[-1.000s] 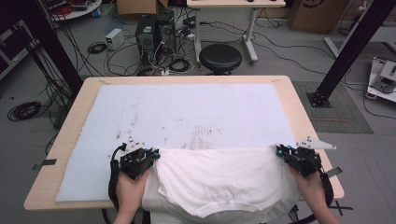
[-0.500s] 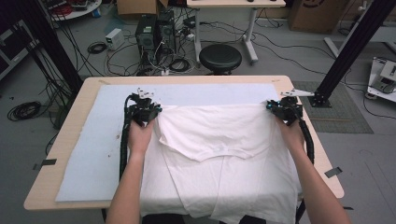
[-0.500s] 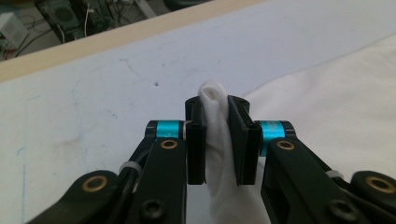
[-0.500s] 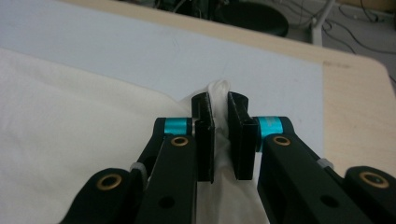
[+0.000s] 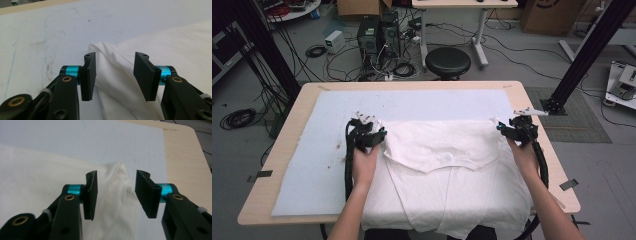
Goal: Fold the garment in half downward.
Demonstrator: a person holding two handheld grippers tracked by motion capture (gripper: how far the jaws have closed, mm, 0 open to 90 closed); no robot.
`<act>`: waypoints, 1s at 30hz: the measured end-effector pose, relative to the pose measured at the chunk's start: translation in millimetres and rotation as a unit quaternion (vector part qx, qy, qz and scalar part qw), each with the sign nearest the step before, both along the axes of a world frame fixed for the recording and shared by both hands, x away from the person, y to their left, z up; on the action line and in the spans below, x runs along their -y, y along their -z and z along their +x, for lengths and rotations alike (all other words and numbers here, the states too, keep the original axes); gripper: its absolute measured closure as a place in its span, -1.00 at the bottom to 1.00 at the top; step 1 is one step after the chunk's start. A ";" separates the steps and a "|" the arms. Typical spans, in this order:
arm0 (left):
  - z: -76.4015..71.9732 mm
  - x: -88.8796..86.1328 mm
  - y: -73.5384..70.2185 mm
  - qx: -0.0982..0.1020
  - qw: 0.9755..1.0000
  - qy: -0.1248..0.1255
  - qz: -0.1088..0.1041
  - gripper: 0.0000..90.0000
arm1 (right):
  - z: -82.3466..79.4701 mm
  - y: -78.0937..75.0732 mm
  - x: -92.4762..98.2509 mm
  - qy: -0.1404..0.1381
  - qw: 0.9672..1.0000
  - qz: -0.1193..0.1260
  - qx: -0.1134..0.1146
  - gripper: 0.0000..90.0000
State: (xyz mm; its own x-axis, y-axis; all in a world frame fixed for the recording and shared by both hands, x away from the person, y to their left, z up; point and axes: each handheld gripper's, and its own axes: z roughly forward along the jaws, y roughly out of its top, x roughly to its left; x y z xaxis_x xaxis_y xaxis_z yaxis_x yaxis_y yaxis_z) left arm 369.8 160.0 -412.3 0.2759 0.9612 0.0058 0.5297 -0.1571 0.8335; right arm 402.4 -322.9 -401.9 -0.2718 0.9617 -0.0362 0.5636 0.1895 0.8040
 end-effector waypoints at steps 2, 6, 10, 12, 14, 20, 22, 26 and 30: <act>-17.5 0.6 4.0 -0.011 1.000 0.015 -0.020 0.14 | -23.2 1.8 2.0 -0.010 1.000 0.008 -0.003 0.18; -28.7 1.1 20.2 -0.060 0.995 0.043 -0.069 0.19 | -51.7 13.3 5.2 -0.028 0.998 0.061 -0.017 0.31; -28.0 2.7 27.4 -0.079 0.991 0.057 -0.087 0.50 | -61.6 26.6 0.6 -0.046 0.995 0.072 -0.042 0.38; -28.0 4.5 27.8 -0.084 0.991 0.056 -0.089 0.53 | -61.1 30.5 -1.0 -0.041 0.996 0.066 -0.051 0.39; -28.6 6.5 28.2 -0.089 0.990 0.060 -0.088 0.61 | -58.1 35.0 -1.8 -0.046 0.994 0.071 -0.064 0.49; -32.2 6.8 27.0 -0.087 0.991 0.067 -0.081 0.90 | -63.0 36.2 -6.7 -0.062 0.995 0.053 -0.059 0.99; -34.9 3.6 22.3 -0.081 0.990 0.069 -0.090 0.92 | -68.9 30.3 -4.3 -0.059 0.996 0.056 -0.042 0.99; -48.7 -3.0 6.1 -0.064 0.990 0.078 -0.101 0.92 | -84.3 14.5 0.4 -0.065 0.996 0.061 -0.013 1.00; -70.7 -9.2 -8.0 -0.051 0.988 0.095 -0.112 0.92 | -107.8 3.3 3.5 -0.083 0.994 0.072 -0.002 1.00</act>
